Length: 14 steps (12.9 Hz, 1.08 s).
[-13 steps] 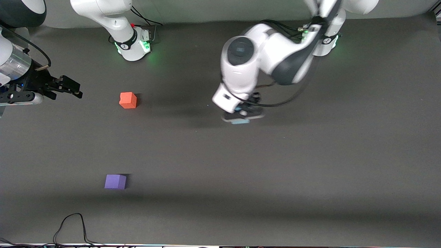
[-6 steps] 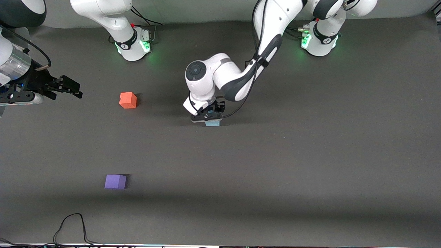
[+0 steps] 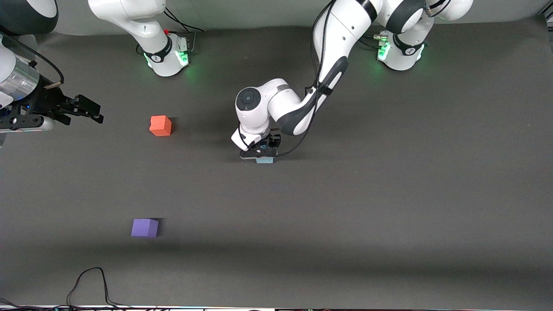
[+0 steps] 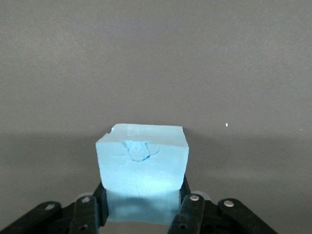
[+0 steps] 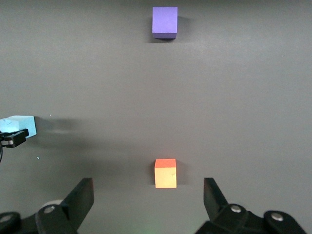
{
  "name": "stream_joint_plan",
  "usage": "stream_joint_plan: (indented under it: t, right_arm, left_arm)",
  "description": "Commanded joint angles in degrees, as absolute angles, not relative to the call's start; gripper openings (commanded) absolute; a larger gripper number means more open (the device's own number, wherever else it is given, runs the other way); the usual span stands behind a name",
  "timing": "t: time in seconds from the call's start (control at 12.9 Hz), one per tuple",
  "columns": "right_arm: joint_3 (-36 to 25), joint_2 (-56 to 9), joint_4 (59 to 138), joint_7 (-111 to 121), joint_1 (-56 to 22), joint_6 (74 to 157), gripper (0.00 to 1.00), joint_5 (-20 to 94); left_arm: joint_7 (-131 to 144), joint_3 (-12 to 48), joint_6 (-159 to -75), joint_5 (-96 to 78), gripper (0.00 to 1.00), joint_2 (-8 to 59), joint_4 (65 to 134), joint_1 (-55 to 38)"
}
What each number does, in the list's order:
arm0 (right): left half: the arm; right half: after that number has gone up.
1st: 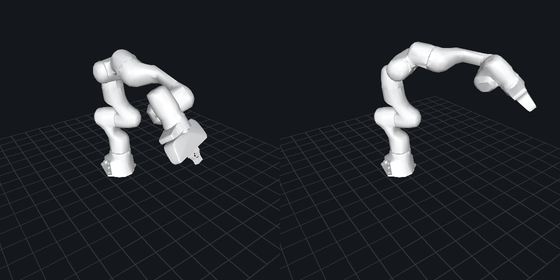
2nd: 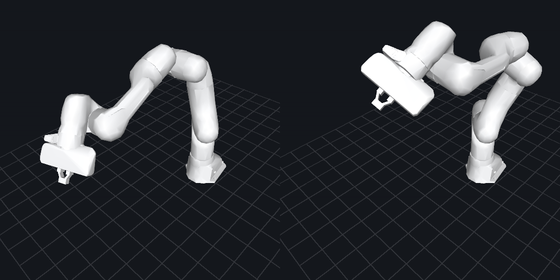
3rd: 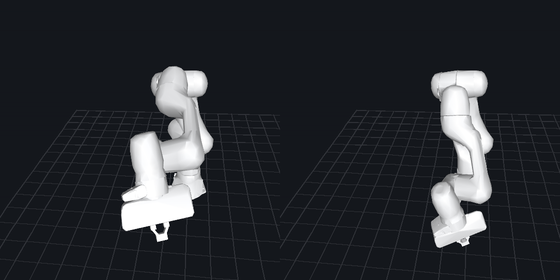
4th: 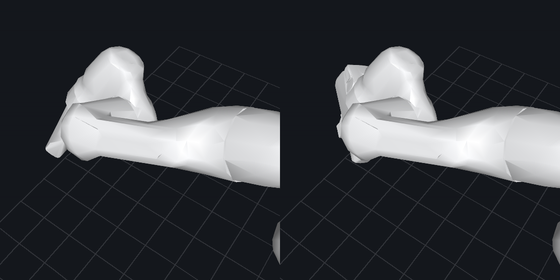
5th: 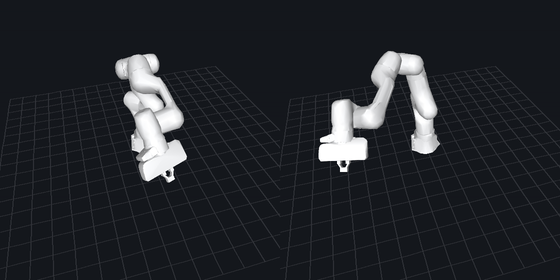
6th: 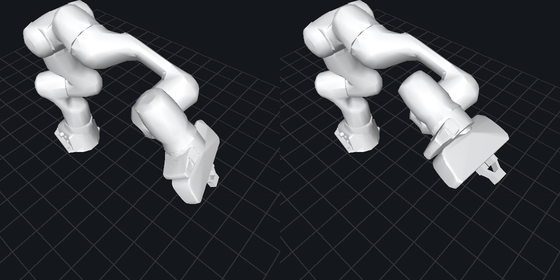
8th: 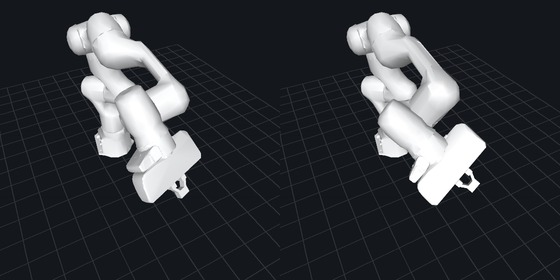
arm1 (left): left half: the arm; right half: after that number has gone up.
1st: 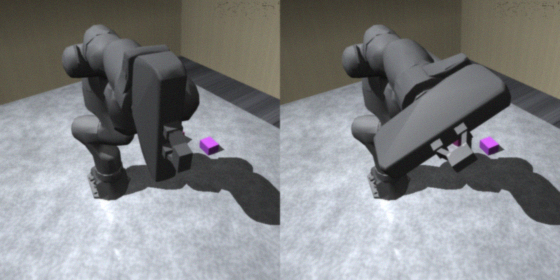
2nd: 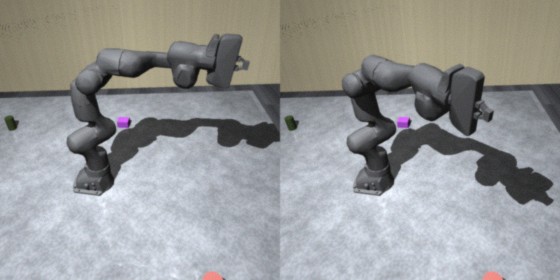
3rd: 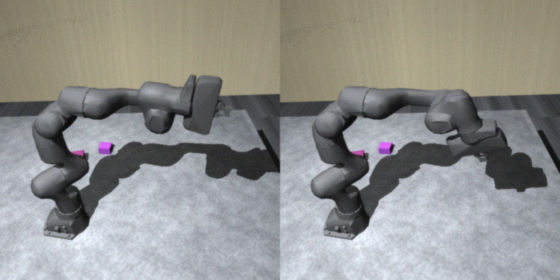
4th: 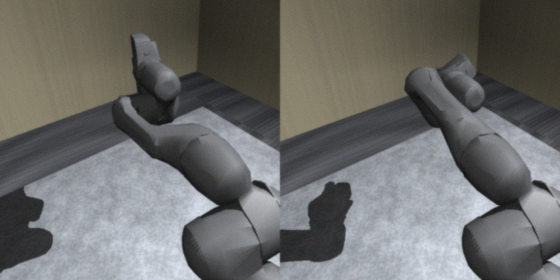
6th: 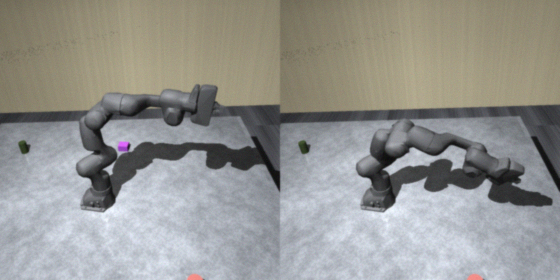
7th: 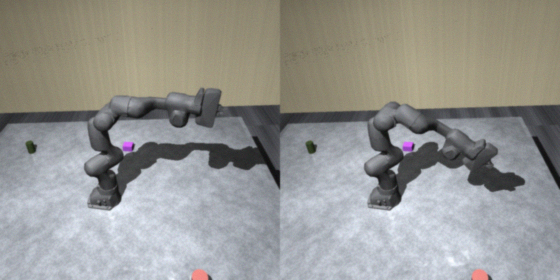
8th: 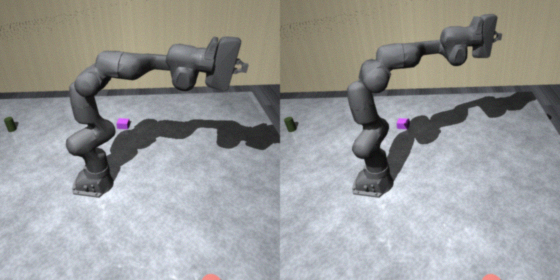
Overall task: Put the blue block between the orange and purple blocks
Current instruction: 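Carry the blue cube with the left gripper toward the table middle, then release the blue cube and withdraw the left gripper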
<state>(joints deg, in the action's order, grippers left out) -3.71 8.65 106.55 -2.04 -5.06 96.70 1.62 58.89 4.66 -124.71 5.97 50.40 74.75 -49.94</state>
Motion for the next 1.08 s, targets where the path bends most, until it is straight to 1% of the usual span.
stream_joint_plan:
  t: [0.0, 0.08, 0.15, 0.23, 0.31, 0.39, 0.54, 0.62, 0.85, 1.0]
  right_arm:
    - [-4.13, 8.61, 106.08, -0.62, -5.19, 96.24, 1.00, 2.55]
    - [-4.13, 8.61, 106.08, -0.62, -5.19, 96.24, 1.00, 2.55]
    - [-4.13, 8.61, 106.08, -0.62, -5.19, 96.24, 1.00, 2.55]
    - [-4.13, 8.53, 106.08, -0.62, -5.19, 96.24, 1.00, 2.55]
    - [-4.13, 8.61, 106.08, -0.62, -5.19, 96.24, 1.00, 2.55]
    - [-4.13, 8.61, 106.08, -0.62, -5.19, 96.24, 1.00, 2.55]
    - [-4.13, 8.61, 106.08, -0.62, -5.19, 96.15, 1.00, 2.55]
    - [-4.22, 8.61, 106.08, -0.62, -5.19, 96.15, 1.00, 2.55]
    - [-4.04, 8.70, 106.08, -0.70, -5.27, 95.89, 1.00, 2.55]
    - [-3.69, 8.96, 106.08, -0.97, -5.45, 94.84, 1.00, 3.07]
  left_arm:
    - [60.03, 3.87, -124.80, 7.12, 0.48, 51.94, 72.86, -51.33]
    - [60.03, 3.87, -124.80, 7.29, 0.64, 52.20, 72.86, -51.33]
    - [59.86, 3.87, -124.72, 7.21, 1.00, 52.03, 72.86, -51.33]
    - [59.77, 3.87, -123.41, 7.21, 1.00, 51.34, 72.69, -51.15]
    - [59.59, 3.78, -122.18, 6.95, 1.00, 49.24, 72.51, -50.72]
    - [58.98, 3.78, -119.30, 6.68, 1.00, 47.65, 72.34, -49.58]
    - [56.36, 4.83, -114.63, 3.80, 1.00, 42.13, 72.25, -44.85]
    - [52.94, 5.18, -113.04, 0.39, 1.00, 38.10, 72.77, -41.43]
    - [40.65, 5.10, -104.70, -5.88, 1.00, 28.59, 77.41, -30.01]
    - [31.68, 5.10, -101.53, -6.24, 1.00, 22.18, 82.50, -21.49]
